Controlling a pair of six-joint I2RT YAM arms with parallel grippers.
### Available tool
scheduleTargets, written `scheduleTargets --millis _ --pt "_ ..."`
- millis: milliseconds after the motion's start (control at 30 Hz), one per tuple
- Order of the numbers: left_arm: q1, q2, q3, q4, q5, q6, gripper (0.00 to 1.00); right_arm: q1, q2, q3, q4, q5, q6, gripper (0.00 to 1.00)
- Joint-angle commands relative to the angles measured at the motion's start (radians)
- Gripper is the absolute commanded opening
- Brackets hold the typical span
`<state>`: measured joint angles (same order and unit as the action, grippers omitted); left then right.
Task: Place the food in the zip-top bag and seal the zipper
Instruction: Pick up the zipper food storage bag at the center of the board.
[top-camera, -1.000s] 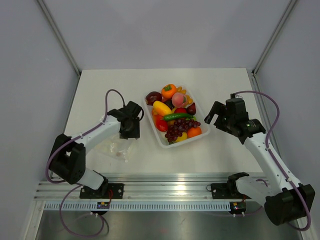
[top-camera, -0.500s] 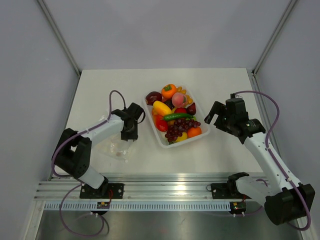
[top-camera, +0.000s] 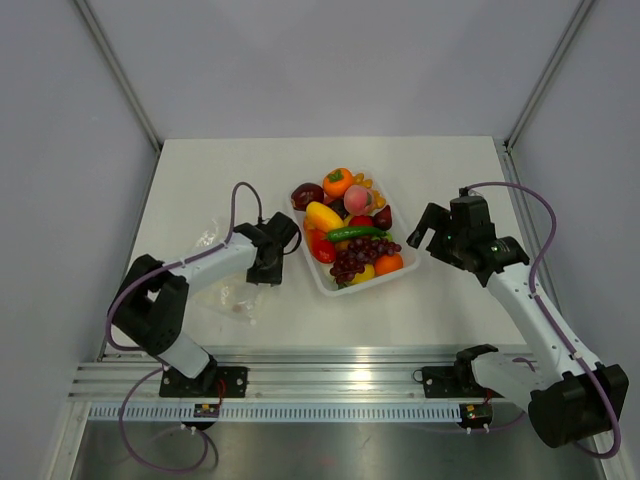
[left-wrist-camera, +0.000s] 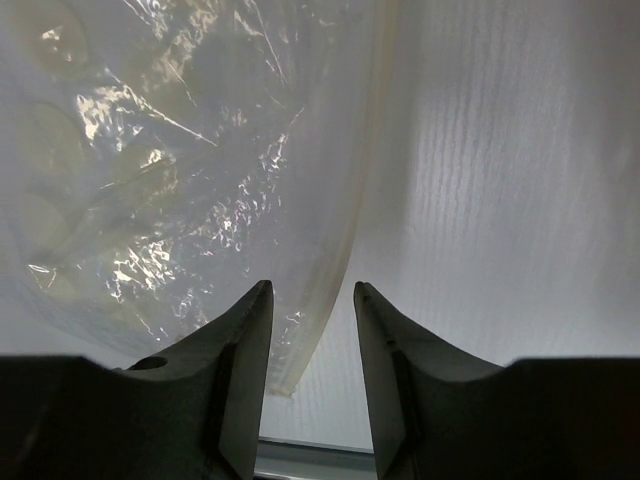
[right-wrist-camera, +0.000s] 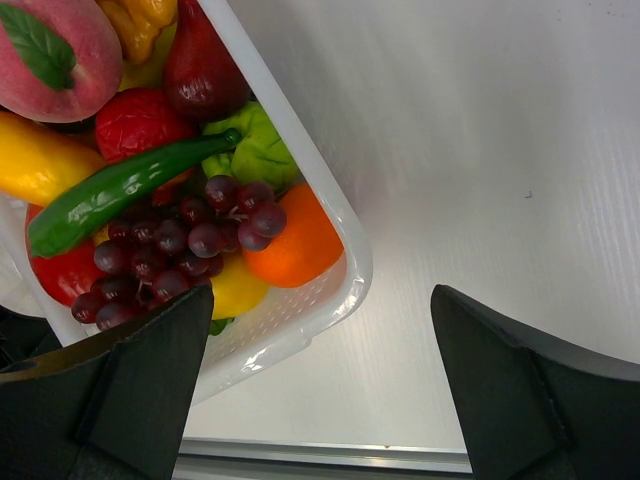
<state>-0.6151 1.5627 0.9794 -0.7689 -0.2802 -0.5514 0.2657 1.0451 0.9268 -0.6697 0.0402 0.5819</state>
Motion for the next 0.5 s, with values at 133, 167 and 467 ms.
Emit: scheduleTargets --millis 133,167,467 --pt "0.002 0.016 0.022 -0.01 -0.063 -0.012 0.36 0.0 -0.023 -0.008 0.021 -0.003 0.007 1.0" --pt "0.0 0.019 0.025 -0.013 -0.073 -0.012 0.35 0.0 -0.023 -0.008 0.019 -0.003 0.01 0.99" --pt "0.002 0.045 0.045 -0.006 -0.086 -0.01 0.18 0.001 -0.036 -0.009 0.013 -0.011 0.009 0.99"
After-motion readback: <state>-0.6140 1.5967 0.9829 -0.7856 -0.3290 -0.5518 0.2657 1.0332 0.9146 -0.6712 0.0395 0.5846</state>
